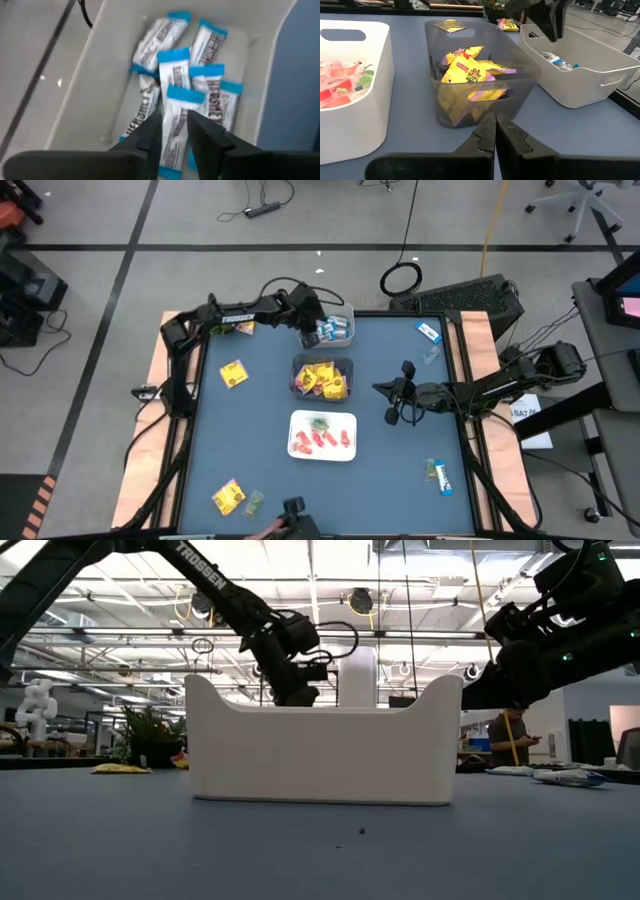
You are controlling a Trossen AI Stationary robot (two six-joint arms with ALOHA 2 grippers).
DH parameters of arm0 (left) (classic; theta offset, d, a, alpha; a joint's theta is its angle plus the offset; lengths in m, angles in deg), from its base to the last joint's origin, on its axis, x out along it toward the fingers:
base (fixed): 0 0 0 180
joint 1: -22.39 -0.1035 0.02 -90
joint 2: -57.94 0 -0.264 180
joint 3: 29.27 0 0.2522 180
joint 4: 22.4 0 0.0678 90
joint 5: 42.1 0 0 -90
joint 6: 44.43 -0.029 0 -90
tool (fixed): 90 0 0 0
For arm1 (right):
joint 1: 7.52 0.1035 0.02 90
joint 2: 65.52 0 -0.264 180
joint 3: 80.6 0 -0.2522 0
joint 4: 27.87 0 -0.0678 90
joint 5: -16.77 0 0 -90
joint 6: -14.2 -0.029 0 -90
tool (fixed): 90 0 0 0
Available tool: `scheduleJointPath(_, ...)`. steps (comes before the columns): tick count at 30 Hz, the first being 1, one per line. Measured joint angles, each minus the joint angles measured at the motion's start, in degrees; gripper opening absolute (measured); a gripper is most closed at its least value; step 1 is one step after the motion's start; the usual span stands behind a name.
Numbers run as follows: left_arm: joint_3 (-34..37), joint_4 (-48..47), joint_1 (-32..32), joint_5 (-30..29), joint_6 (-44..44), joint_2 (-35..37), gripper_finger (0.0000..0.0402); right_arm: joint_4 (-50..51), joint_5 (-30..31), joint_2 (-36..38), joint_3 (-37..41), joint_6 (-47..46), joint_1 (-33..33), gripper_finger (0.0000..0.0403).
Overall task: Sort candy
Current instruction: Put the yellow candy into the black bin
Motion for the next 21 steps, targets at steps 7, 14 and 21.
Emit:
scheduleJointPath(7, 0.00, -5.04, 1.46, -2.89, -3.00, 6.02, 0.0122, 0.11, 0.02, 0.02, 0.00, -0.28, -0.02, 0.0000)
scheduleJointPath(14, 1.25, -11.62, 2.66, -6.29, -2.49, 14.65, 0.0118, 0.59, 0.03, 0.02, 0.00, -0.42, -0.02, 0.0000)
scheduleJointPath(21, 8.36, -14.04, 3.31, -12.71, -2.71, 21.27, 0.0100, 0.74, 0.00, 0.02, 0.00, -0.42, -0.02, 0.0000)
